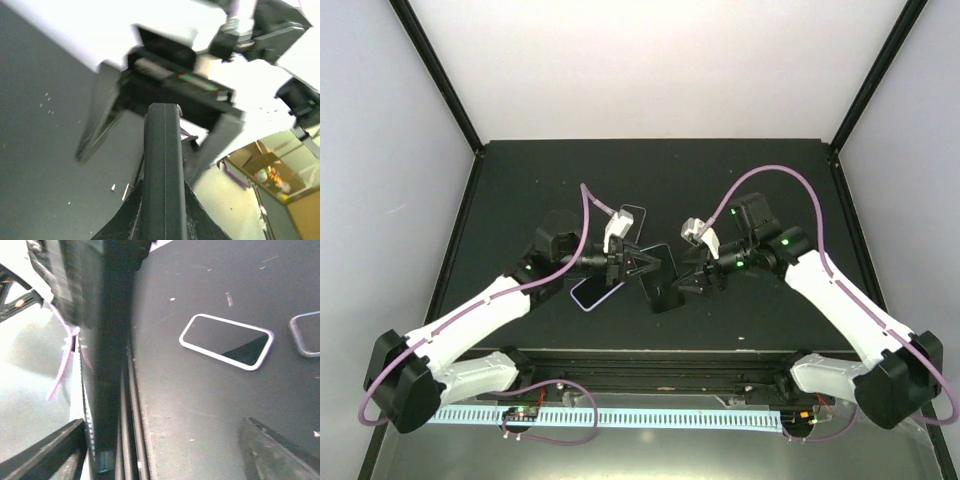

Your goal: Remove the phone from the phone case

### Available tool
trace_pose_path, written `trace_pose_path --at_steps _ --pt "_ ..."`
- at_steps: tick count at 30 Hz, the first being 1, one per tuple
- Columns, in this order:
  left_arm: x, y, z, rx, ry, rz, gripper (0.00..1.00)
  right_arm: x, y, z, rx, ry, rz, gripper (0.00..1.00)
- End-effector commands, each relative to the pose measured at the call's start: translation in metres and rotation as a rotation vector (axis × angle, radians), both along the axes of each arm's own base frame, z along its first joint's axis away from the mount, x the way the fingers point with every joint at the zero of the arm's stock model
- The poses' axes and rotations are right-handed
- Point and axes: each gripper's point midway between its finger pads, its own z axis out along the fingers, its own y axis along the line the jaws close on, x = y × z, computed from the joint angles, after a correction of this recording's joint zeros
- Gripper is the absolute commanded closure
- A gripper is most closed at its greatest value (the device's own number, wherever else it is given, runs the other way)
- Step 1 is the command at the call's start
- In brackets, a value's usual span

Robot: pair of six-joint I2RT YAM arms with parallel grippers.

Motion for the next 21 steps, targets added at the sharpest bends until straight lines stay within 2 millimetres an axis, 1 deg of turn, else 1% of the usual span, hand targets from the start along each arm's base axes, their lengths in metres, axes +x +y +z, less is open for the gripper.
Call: trace_pose_path --at_steps 1,3,5,8,11,13,15,18,21 --pt "-0.021 0.005 0.021 -0.044 -0.168 -0.097 0.98 -0.022 0.009 -0.005 0.067 0.165 0.126 0.24" --pt "-0.022 0.006 0.023 -0.041 -0.182 -0.099 0.99 -0.030 0.011 -0.004 0.101 0.207 0.181 0.31" --pt "-0.021 0.006 0.023 -0.041 -0.188 -0.097 0.98 -0.038 0.013 0.001 0.145 0.236 0.227 0.39" --pt "-0.020 0.006 0.024 -0.042 -0.190 -0.090 0.98 -0.044 0.012 0.006 0.177 0.239 0.256 0.51" --pt "-0.017 0.005 0.025 -0.044 -0.190 -0.069 0.98 -0.045 0.011 0.005 0.177 0.215 0.247 0.60" --pt "-0.014 0.005 0.028 -0.055 -0.177 -0.049 0.99 -0.046 0.010 0.000 0.171 0.206 0.227 0.63" --pt "-0.009 0.004 0.030 -0.063 -0.150 -0.027 0.99 -0.046 0.009 0.001 0.175 0.187 0.212 0.66" --pt "-0.008 0.003 0.036 -0.087 -0.125 -0.029 0.98 -0.047 0.008 0.003 0.187 0.174 0.206 0.69" --pt "-0.007 0.001 0.035 -0.091 -0.109 -0.029 0.98 -0.047 0.008 0.004 0.187 0.167 0.201 0.76"
